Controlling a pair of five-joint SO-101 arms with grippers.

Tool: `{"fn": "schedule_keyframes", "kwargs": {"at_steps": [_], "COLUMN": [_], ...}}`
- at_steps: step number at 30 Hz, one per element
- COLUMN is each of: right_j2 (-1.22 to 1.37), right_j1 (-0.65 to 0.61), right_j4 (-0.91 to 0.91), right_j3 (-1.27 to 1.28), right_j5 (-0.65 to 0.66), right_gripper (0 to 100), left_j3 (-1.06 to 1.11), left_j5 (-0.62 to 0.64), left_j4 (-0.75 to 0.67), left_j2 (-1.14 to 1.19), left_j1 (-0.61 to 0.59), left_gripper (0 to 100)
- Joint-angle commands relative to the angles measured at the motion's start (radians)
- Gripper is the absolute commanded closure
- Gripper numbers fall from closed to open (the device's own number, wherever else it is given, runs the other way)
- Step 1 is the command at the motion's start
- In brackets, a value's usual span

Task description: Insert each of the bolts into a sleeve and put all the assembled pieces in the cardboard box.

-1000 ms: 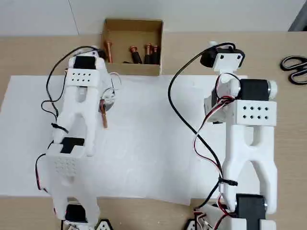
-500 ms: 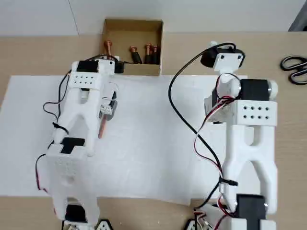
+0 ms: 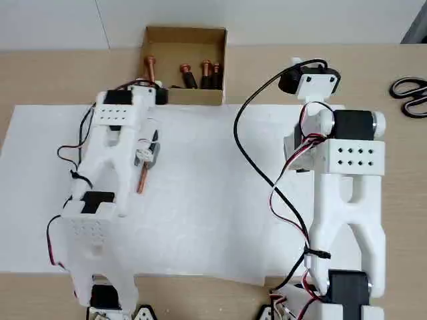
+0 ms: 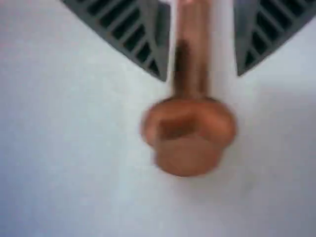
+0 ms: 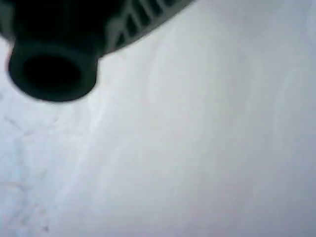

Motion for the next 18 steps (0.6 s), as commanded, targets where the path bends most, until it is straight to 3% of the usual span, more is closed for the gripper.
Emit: {"fn": "schedule_keyframes", "kwargs": {"at_steps": [1,14,18], "right_j2": [-0.045,-0.041,-0.039], "right_j1": [-0.004,-0.004,-0.004], "right_j4": [-0.002,-0.002,-0.002], "right_j3": [-0.006,-0.006,-0.006], "right_j5": [0.009,0.009,0.009], "right_gripper": [99.5,99.5,99.5], "left_j3": [0.015,0.048,0.077], "left_j5": [-0.003,0.020,0.034], "left_j4": [-0.043,-0.127,-0.166], "left_j2": [-0.015,-0.014,-0.014], "left_j1": [-0.014,-0.009,-0.008], "left_gripper": [91,91,97]}}
